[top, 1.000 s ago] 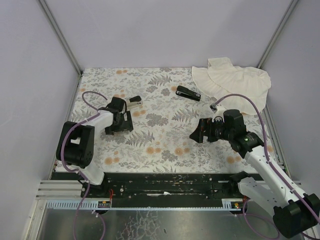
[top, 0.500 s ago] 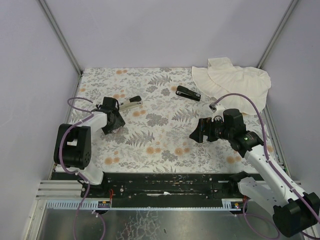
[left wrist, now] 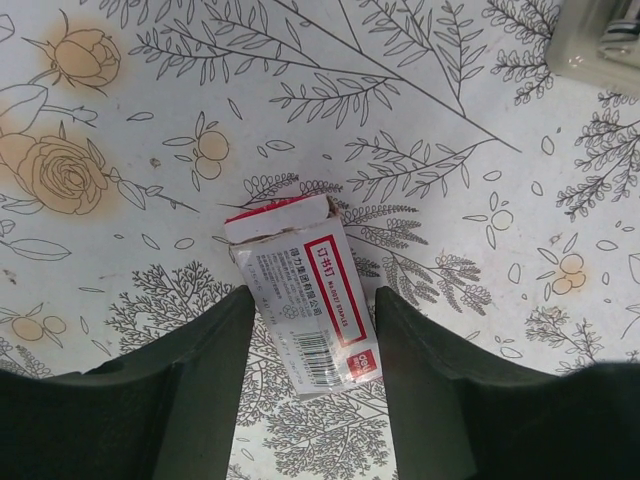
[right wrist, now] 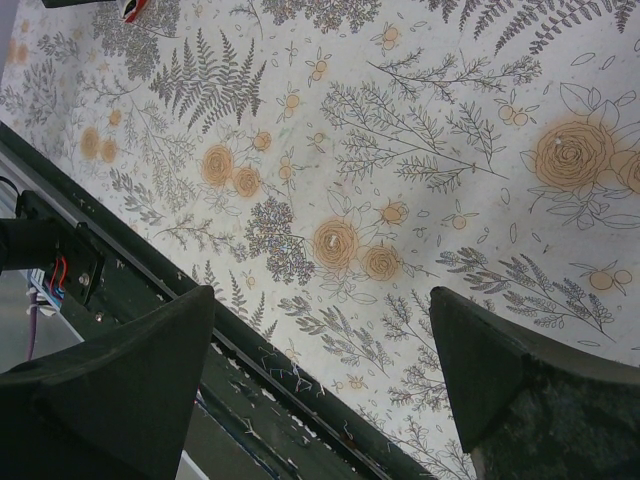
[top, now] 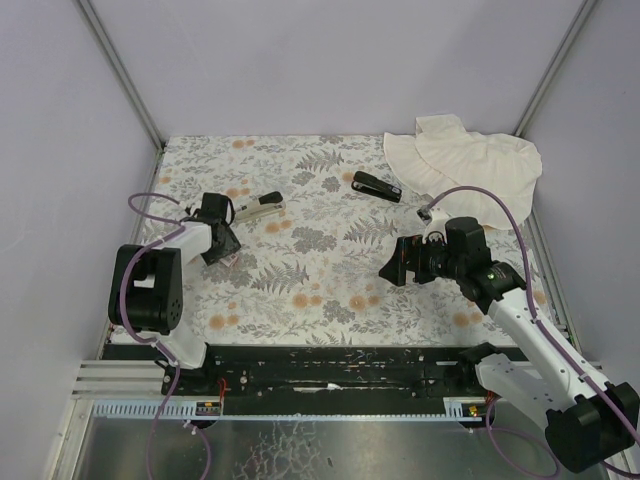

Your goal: Load the staples into the stapler

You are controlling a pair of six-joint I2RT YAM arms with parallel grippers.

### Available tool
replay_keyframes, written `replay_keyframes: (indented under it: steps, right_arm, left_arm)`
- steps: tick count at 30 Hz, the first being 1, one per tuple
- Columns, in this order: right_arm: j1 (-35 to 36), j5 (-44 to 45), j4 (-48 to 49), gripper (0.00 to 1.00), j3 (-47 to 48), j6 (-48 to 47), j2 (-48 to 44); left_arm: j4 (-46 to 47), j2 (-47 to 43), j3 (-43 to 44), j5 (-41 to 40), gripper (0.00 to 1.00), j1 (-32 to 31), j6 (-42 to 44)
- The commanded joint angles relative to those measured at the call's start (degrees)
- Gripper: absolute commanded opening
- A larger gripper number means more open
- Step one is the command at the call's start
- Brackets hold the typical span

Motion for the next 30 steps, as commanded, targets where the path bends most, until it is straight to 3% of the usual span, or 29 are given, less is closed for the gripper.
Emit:
replay_keyframes:
  steps: [1, 7, 14, 17, 22, 27, 30]
  right_arm:
    - [0.1, -2.5, 1.2, 0.94, 2.9, -1.1, -0.2]
    - [0.1, -3.6, 1.7, 0.94, 2.8, -0.9, 0.4]
    - [0.1, -3.7, 1.8, 0.94, 1.6, -0.5, 0.1]
    - [0.1, -3.8, 2.3, 0.94, 1.0, 0.4, 0.4]
    - [0.1, -2.6, 3.4, 0.94, 0.0, 2.1, 0.4]
    - [0.1, -0.2, 4.9, 0.91, -0.9, 3.8, 3.0]
    - [0.1, -1.1, 6.3, 0.80, -0.7, 4.4, 6.5]
  left_arm:
    - [1.6, 1.6, -1.1, 3.2, 0.49, -0.3, 2.9]
    - [1.9, 2.4, -0.5, 5.8, 0.48, -10.5, 6.5]
    - [3.8, 0.5, -0.1, 11.7, 0.46, -29.9, 16.3]
    - [2.4, 0.5, 2.0, 11.6, 0.53, -36.0, 20.3]
    - [-0.9, 0.1, 3.8, 5.4, 0.72, -39.6, 21.2]
    - [-3.2, -1.4, 2.1, -1.7, 0.73, -39.7, 18.5]
    - [-4.5, -2.8, 0.5, -5.6, 0.73, -39.7, 15.6]
